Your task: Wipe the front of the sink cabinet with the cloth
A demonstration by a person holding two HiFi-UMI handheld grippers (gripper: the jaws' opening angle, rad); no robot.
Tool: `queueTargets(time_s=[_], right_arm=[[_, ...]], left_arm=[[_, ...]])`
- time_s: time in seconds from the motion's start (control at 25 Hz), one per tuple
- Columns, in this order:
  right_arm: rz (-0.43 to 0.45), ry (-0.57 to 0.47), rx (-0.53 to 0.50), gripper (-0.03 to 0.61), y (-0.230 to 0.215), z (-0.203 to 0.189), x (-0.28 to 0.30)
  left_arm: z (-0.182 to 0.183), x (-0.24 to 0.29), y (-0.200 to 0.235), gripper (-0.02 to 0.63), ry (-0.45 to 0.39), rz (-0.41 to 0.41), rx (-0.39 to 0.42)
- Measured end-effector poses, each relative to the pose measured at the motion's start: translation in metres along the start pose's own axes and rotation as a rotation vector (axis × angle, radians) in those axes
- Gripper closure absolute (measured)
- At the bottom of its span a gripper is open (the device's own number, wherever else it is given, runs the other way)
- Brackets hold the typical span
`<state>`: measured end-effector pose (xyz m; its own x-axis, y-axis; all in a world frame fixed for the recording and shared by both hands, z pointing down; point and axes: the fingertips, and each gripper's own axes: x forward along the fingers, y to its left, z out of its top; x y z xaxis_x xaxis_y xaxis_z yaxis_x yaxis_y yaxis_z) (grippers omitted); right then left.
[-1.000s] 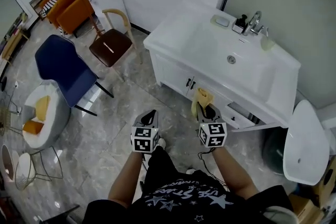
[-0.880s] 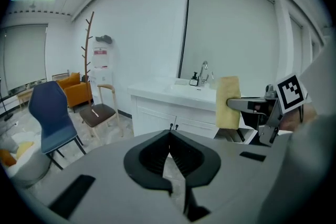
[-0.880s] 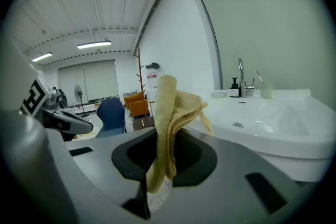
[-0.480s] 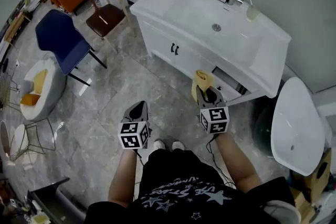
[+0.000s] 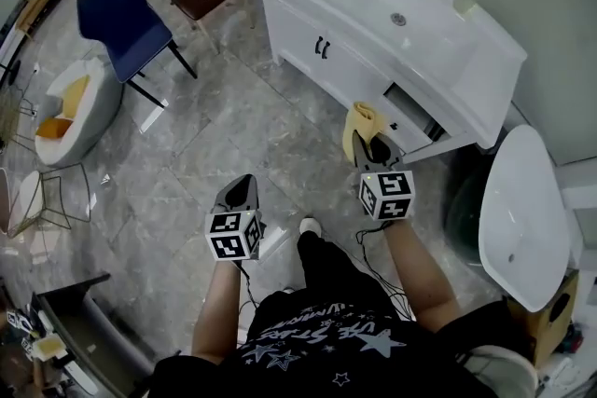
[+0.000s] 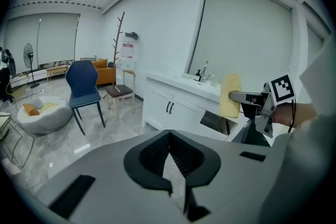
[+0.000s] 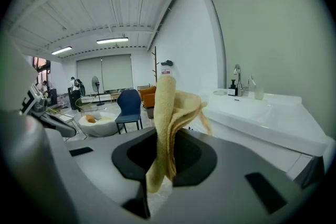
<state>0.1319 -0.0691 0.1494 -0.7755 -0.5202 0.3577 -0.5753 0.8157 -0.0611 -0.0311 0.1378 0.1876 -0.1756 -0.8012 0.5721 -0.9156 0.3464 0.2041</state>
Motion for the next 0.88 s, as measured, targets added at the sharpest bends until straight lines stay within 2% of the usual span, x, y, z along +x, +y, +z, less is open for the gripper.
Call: queueTargets(time_s=[0.4, 0.88], right_arm=[[-0.009, -0.027, 0.004, 0.514, 0.074, -0.029, -0.087], [-0.049, -0.037, -0.004, 0.514, 0.16, -0.084, -0.224]], left_arm=[[-0.067, -0.109, 0.01, 0.597, -0.027, 0.012, -0.009], [-0.155, -0.237, 0.002, 0.597, -0.058, -0.037, -0.009]])
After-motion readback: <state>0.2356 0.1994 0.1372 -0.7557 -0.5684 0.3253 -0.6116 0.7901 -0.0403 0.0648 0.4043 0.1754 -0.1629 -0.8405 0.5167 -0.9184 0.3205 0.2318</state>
